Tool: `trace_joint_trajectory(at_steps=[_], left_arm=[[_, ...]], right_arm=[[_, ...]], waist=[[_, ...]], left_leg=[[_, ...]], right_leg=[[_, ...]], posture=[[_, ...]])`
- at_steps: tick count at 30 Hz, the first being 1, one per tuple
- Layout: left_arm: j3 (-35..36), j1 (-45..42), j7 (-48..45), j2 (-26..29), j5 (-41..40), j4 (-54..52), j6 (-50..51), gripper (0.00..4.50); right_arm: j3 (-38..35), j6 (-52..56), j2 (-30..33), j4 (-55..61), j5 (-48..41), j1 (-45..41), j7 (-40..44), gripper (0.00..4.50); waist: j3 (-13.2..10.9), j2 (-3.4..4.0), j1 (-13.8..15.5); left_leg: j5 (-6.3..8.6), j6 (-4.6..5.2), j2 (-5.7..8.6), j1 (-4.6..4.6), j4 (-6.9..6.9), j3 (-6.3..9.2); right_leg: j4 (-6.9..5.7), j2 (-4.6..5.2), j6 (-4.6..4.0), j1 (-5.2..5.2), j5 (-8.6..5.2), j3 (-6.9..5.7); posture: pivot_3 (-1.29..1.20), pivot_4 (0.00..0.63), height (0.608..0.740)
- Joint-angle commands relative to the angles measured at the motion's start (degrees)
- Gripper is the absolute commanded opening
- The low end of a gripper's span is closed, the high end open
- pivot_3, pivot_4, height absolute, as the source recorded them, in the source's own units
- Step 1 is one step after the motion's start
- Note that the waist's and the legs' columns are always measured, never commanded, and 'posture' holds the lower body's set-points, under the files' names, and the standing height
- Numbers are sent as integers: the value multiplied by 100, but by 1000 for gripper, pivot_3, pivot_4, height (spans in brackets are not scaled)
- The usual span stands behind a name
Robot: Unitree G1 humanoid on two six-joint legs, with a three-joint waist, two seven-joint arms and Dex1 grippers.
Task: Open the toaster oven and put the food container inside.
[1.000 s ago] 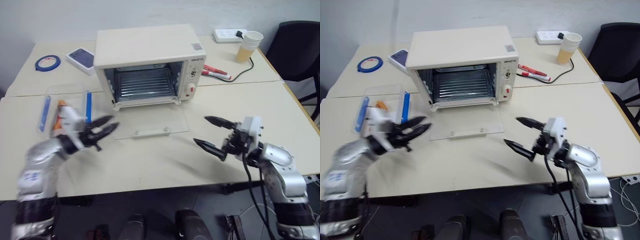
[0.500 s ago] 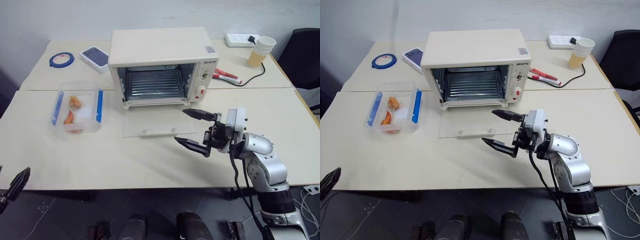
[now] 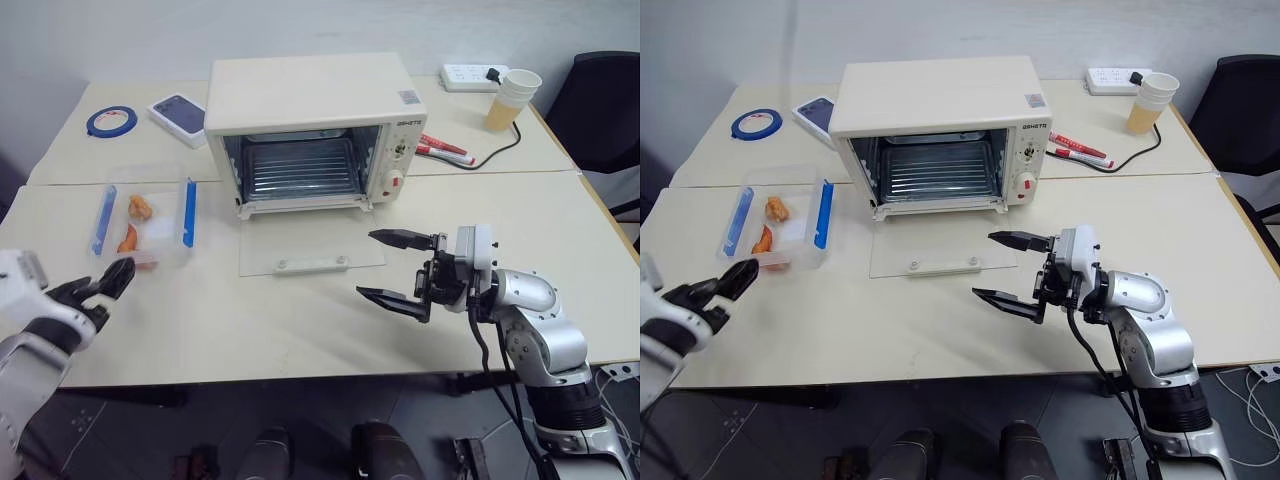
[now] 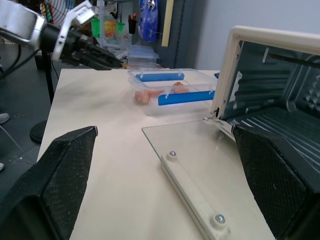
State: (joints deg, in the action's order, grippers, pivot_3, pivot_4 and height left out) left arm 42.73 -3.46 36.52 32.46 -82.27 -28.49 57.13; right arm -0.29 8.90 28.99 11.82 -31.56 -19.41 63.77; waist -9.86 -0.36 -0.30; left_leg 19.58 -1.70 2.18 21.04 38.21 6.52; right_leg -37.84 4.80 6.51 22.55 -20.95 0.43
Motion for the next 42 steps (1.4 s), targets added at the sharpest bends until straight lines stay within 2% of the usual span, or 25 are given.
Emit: trace_joint_trajectory(at_steps=[1, 5, 8, 12, 19, 25, 29, 36, 42], left_arm=[[-421, -356, 2222, 128, -1208, 135, -601, 4457], [-931, -726, 3398, 270, -1780, 431, -1095, 4457], [-1219, -1105, 3836, 166, -1491, 799, -1487, 4457], [-1543, -1589, 3778, 124, -1051, 1334, -1686, 4457], [-1858, -2324, 3533, -79, -765, 2101, -1713, 4457], [-1879, -2602, 3568, -240, -521, 2483, -1658, 4457], [-1816, -2655, 3542, -309, -508, 2593, -1599, 3815], [-1684, -2687, 3188, -167, -250, 3035, -1400, 2005], [-1522, -2748, 2968, 137, 62, 3314, -1142, 2005]], right_arm=[[-80, -14, 78, 235, -113, 64, 43, 4500], [-115, 9, 133, 290, -115, 138, 36, 4500], [-154, 33, 192, 332, -135, 215, 15, 4500], [-183, 46, 259, 448, -158, 342, -22, 4500], [-187, 120, 307, 606, -208, 563, -81, 4500], [-159, 111, 302, 629, -209, 654, -96, 4500], [-173, 126, 308, 603, -226, 696, -93, 4500], [-180, 157, 287, 546, -250, 687, -109, 4500], [-175, 187, 293, 523, -246, 694, -95, 4500]], waist=[[0, 0, -1], [0, 0, 21], [0, 0, 34], [0, 0, 38], [1, -1, 29], [1, -1, 20], [1, -2, 24], [1, -2, 23], [1, -2, 16]], left_leg=[[1, -1, 1, -2, 0, -3], [1, -2, 2, 0, 4, -2], [1, -2, 5, 1, 7, -3], [1, -2, 11, 2, 10, -4], [0, -2, 10, 3, 11, -8], [0, -3, 9, 2, 8, -14], [0, -3, 9, 2, 9, -16], [0, -3, 11, 2, 12, -16], [0, -3, 10, 2, 10, -16]], right_leg=[[1, 0, 0, 1, 0, 5], [1, -3, 0, 3, 0, 6], [1, -3, 0, 2, 0, 7], [3, -10, 0, 1, 0, 4], [0, -11, 0, 5, 0, -2], [-3, -11, 1, 10, 0, -7], [-5, -10, 1, 11, 0, -8], [-7, -10, 1, 11, 0, -8], [-8, -10, 1, 13, 0, -8]], posture=[[0, 150, 740], [0, 150, 740], [0, 150, 740], [0, 150, 740], [0, 150, 740], [0, 150, 740], [0, 150, 740], [0, 150, 740], [0, 150, 740]])
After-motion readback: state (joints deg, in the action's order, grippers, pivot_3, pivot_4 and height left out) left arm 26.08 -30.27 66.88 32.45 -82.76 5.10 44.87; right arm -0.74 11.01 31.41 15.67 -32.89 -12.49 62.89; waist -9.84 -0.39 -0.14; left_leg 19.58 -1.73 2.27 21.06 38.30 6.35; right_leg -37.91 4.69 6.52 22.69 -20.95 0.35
